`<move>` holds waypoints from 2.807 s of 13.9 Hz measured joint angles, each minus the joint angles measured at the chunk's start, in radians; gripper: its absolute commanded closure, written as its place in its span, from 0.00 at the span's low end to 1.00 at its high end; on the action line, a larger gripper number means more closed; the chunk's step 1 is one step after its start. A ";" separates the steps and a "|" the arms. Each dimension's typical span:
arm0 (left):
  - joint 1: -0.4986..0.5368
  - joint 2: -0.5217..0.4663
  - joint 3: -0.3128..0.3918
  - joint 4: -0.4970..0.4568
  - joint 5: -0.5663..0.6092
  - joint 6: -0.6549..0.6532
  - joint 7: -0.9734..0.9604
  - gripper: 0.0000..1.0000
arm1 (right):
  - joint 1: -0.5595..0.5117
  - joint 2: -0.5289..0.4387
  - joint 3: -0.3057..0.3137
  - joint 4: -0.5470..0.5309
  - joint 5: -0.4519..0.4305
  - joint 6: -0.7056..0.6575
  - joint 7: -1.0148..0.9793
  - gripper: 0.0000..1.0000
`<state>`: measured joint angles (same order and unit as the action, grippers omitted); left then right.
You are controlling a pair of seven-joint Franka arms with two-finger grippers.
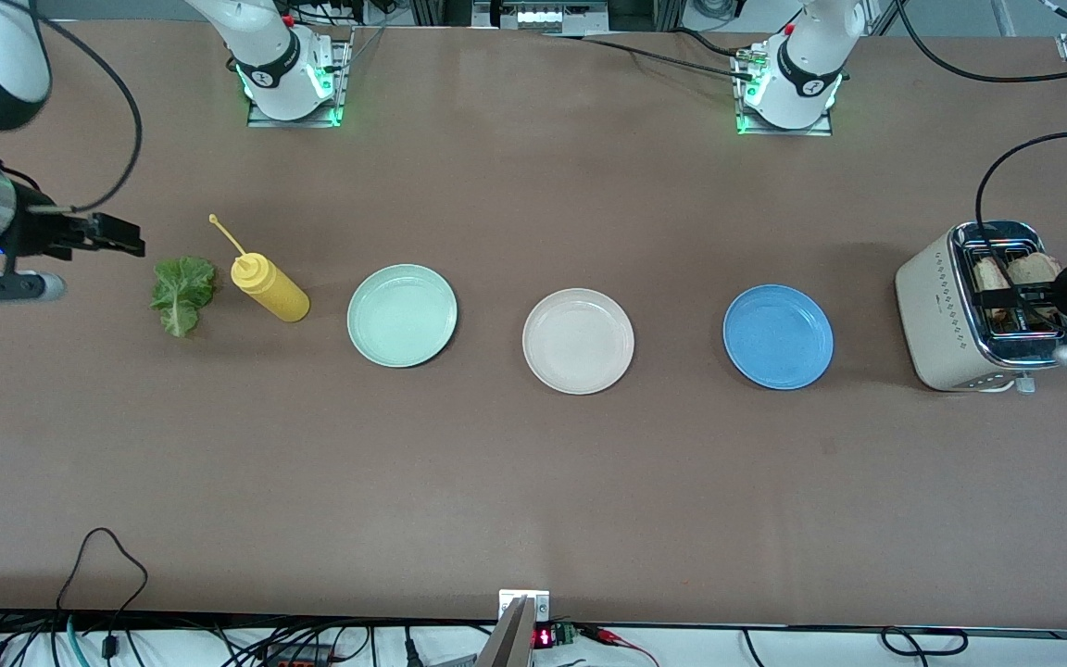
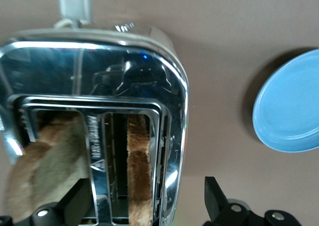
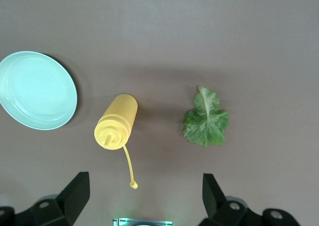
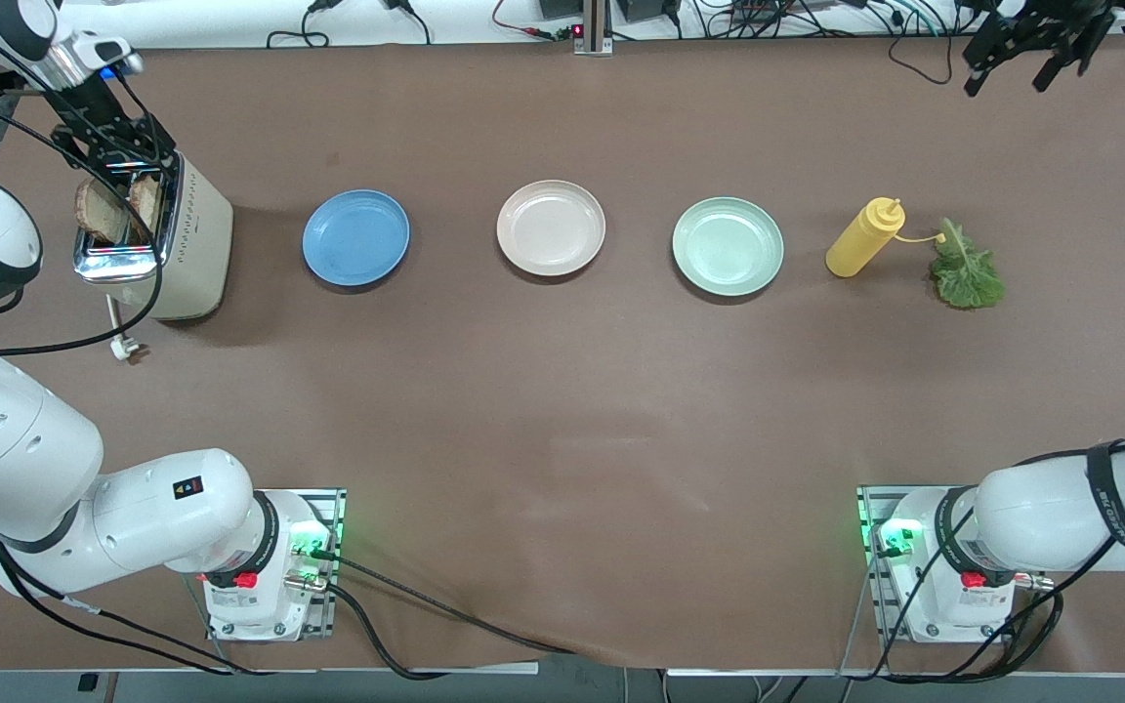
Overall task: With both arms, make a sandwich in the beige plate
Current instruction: 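Reach into the toaster and grasp a bread slice with the left gripper, then carry the bread slice onto the beige plate and open the left gripper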
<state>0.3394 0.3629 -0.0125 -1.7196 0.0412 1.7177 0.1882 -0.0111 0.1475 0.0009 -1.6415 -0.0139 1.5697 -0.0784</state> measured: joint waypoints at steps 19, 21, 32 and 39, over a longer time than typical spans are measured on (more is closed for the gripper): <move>-0.004 -0.072 -0.050 0.208 -0.001 -0.361 0.004 1.00 | 0.011 0.019 0.013 0.003 0.000 -0.084 -0.005 0.00; -0.017 -0.083 -0.147 0.280 -0.004 -0.437 -0.003 1.00 | 0.011 0.016 0.013 -0.015 0.000 -0.068 -0.005 0.00; -0.266 0.193 -0.510 0.295 -0.328 -0.185 -0.490 1.00 | 0.011 -0.142 0.009 -0.284 0.000 0.128 -0.069 0.00; -0.441 0.347 -0.510 0.264 -0.339 0.164 -0.559 1.00 | -0.021 -0.138 -0.002 -0.292 0.011 0.140 -0.240 0.00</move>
<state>-0.1016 0.7102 -0.5230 -1.4553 -0.2979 1.8822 -0.3706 -0.0317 0.0098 -0.0009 -1.9340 -0.0033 1.7095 -0.3188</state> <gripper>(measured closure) 0.890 0.000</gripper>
